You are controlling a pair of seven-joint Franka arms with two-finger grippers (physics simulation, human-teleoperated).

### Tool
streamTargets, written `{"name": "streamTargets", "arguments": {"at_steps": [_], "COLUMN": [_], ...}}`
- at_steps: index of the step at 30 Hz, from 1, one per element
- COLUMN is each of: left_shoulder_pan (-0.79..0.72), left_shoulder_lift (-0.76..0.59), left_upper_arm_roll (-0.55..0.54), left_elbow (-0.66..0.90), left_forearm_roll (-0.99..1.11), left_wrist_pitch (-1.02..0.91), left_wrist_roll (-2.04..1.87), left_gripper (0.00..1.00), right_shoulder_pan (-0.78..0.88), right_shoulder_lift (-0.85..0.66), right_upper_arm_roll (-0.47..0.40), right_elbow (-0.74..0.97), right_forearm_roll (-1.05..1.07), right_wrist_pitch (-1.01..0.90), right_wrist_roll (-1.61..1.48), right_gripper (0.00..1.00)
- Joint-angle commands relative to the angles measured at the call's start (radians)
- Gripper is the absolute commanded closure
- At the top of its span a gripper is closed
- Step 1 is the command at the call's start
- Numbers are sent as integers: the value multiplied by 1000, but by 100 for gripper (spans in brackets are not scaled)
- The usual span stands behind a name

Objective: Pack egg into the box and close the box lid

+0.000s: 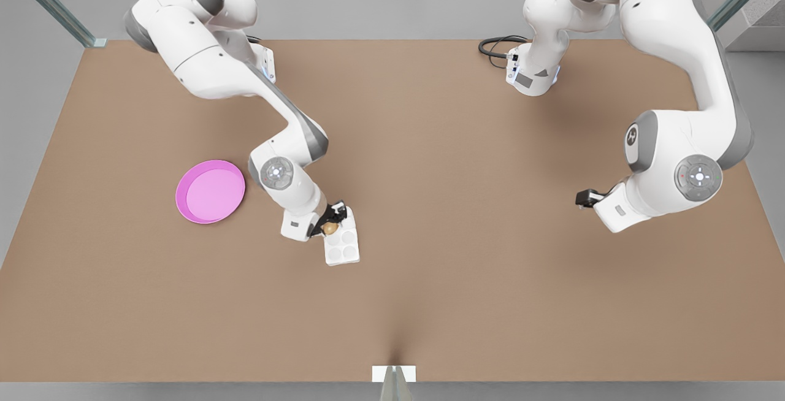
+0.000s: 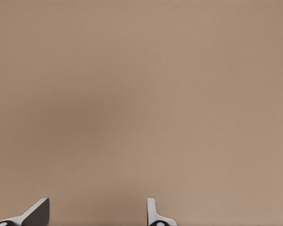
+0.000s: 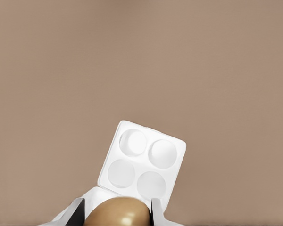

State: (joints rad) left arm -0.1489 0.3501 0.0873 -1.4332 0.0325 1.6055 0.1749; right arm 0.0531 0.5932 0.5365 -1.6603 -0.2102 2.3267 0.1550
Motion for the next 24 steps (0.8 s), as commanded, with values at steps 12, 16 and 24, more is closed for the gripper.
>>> {"name": "streamTargets", "arguments": {"at_steps": [12, 16, 24], "left_shoulder_pan": [0, 2, 5], "left_shoulder_lift": [0, 0, 9], "left_upper_arm_roll": [0, 0, 0], "left_elbow": [0, 0, 0], "left_forearm_roll": [0, 0, 0], "left_wrist_pitch": [8, 11, 25], "left_wrist_roll": [-3, -3, -3], "left_gripper": [0, 0, 0], "right_shoulder_pan": [135, 148, 154], "right_shoulder_lift": [66, 120, 155], "right_upper_arm_roll": [-93, -109, -132], "right_elbow": [128, 223, 232], "right_forearm_roll": [-5, -14, -15], "right_wrist_pitch": [-72, -132, -116], "right_wrist_roll": [440, 420, 434], "right_gripper": [43, 42, 42]}}
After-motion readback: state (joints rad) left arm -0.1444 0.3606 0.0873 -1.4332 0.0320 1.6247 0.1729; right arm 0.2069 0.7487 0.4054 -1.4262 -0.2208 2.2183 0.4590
